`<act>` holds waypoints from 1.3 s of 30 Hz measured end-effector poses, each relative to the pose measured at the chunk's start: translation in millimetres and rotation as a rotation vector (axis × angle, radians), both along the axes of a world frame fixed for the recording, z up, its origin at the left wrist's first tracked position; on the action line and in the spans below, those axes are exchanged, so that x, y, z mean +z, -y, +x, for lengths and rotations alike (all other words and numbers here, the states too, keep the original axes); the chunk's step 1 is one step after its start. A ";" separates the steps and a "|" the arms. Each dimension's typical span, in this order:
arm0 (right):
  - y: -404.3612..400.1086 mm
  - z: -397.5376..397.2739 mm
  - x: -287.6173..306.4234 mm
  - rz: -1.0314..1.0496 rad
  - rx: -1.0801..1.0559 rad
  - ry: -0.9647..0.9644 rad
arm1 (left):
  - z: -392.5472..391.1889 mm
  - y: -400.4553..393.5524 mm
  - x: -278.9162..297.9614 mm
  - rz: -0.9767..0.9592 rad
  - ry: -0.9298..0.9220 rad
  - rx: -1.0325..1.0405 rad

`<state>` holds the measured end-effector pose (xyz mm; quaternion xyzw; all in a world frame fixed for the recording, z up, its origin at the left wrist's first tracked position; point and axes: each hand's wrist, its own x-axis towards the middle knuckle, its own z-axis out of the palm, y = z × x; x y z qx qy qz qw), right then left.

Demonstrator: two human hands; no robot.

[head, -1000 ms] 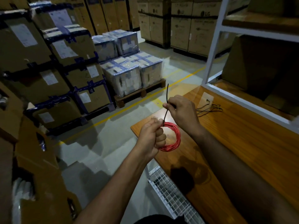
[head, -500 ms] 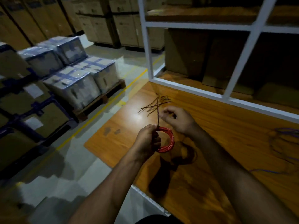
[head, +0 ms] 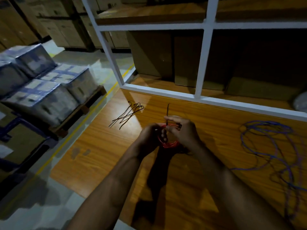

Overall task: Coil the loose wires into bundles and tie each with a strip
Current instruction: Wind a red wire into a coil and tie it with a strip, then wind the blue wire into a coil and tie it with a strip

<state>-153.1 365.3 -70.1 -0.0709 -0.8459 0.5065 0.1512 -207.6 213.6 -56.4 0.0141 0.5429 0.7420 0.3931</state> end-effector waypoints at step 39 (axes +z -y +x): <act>2.0 94.8 -21.3 0.209 -0.260 0.155 | 82.3 56.3 -48.0 -0.627 -0.896 0.128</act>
